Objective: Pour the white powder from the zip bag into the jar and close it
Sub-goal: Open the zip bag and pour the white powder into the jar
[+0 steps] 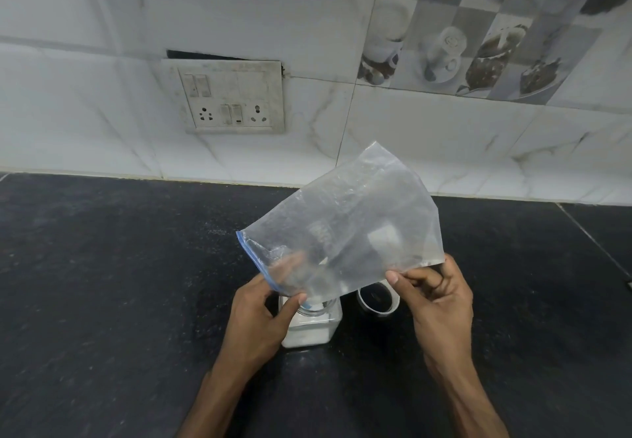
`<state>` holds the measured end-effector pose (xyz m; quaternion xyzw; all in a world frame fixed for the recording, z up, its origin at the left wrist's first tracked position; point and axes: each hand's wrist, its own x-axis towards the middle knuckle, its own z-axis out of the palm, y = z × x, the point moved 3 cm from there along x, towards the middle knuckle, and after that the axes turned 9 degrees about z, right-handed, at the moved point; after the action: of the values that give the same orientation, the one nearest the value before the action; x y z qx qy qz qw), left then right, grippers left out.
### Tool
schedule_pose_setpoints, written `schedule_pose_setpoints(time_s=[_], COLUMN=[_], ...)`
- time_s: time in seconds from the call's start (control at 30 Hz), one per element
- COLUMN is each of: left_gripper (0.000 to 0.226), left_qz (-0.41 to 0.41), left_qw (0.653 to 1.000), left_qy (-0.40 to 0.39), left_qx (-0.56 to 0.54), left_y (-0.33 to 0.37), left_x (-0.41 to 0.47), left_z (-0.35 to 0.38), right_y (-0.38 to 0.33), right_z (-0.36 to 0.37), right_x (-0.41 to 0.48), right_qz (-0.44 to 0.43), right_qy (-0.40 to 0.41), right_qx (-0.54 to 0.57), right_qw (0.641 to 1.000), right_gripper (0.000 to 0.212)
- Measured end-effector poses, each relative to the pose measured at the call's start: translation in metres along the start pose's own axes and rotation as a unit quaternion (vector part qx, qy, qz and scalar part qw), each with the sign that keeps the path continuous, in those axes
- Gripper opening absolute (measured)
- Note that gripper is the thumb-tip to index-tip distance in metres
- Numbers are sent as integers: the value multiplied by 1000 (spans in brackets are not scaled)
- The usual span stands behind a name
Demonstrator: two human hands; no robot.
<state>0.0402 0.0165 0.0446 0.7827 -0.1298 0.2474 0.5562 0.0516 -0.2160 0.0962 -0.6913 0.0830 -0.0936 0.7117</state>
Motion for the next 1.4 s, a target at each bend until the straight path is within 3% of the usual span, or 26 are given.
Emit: schedule_pose_setpoints(time_s=[0.17, 0.27, 0.43, 0.63, 0.73, 0.9, 1.03, 1.17, 1.3, 1.4], left_gripper=[65, 46, 35, 59, 43, 29, 37, 31, 37, 40], left_qz=[6, 9, 9, 19, 22, 21, 21, 18, 14, 15], left_qw=[1000, 1000, 1000, 1000, 1000, 1000, 1000, 1000, 1000, 1000], left_qy=[-4, -5, -4, -1, -3, -4, -6, -7, 1, -7], left_qx=[5, 4, 2, 12, 8, 20, 22, 1, -5, 3], left_y=[7, 2, 0, 6, 2, -3, -5, -3, -4, -3], left_x=[2, 1, 0, 2, 1, -1, -2, -1, -1, -2], left_z=[-1, -1, 0, -1, 0, 1, 1, 1, 1, 1], right_y=[2, 1, 2, 3, 12, 17, 15, 15, 12, 12], right_z=[-1, 1, 1, 5, 14, 21, 27, 32, 31, 36], right_x=[1, 0, 0, 0, -2, -3, -8, -5, -5, -5], right_qz=[-12, -15, -20, 8, 39, 33, 29, 14, -4, 5], right_qy=[3, 1, 2, -34, -76, -39, -7, -30, -3, -38], right_qx=[-5, -11, -12, -12, -56, -120, -75, -126, -96, -123], right_qw=[1000, 1000, 1000, 999, 995, 991, 997, 992, 995, 992], right_gripper=[34, 33, 35, 39, 37, 17, 32, 24, 35, 16])
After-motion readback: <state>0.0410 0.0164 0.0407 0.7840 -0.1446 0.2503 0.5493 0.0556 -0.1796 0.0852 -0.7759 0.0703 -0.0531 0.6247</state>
